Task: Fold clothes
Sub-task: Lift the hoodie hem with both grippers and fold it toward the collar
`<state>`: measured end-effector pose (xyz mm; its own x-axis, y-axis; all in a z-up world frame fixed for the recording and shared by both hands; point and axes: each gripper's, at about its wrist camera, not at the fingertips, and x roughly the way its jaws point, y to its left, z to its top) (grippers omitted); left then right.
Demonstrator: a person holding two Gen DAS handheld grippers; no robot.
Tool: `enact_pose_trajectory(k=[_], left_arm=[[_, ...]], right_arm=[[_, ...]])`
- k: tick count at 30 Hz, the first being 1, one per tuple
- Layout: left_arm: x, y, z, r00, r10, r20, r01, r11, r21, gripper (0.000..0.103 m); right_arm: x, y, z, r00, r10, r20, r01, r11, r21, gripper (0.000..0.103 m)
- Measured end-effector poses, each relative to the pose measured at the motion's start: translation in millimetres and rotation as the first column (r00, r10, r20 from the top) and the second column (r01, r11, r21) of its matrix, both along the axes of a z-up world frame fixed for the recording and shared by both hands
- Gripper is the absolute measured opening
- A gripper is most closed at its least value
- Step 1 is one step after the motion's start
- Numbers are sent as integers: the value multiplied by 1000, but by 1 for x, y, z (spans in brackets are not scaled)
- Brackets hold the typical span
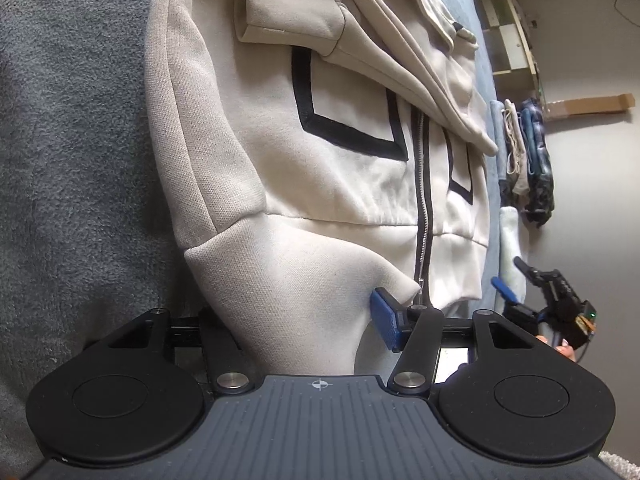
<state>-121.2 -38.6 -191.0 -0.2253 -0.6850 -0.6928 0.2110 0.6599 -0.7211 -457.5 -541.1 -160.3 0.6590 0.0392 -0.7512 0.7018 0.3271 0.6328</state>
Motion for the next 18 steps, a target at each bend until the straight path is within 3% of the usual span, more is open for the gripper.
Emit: enact_pose_trajectory(k=[5, 9, 12, 15, 17, 18], left_arm=[[-1, -1, 1, 1000, -12, 16, 12, 1000, 14, 55], [-3, 0, 1, 999, -27, 25, 26, 999, 28, 53], [-3, 1, 0, 997, -67, 36, 65, 997, 48, 50], [-7, 4, 0, 994, -94, 51, 91, 993, 74, 38], [-9, 7, 1, 992, -104, 67, 98, 991, 87, 21], [-9, 9, 2, 992, -105, 72, 98, 991, 89, 18]], right_arm=[[-2, 0, -43, 999, 8, -37, -4, 994, 113, 57], [5, 19, -52, 994, 105, -32, -99, 983, 152, 55], [9, 27, -53, 987, 149, -53, -138, 975, 174, 44], [10, 29, -50, 987, 152, -56, -141, 976, 163, 29], [10, 31, -46, 989, 144, -44, -137, 980, 144, 16], [10, 32, -43, 989, 142, -34, -136, 982, 127, 14]])
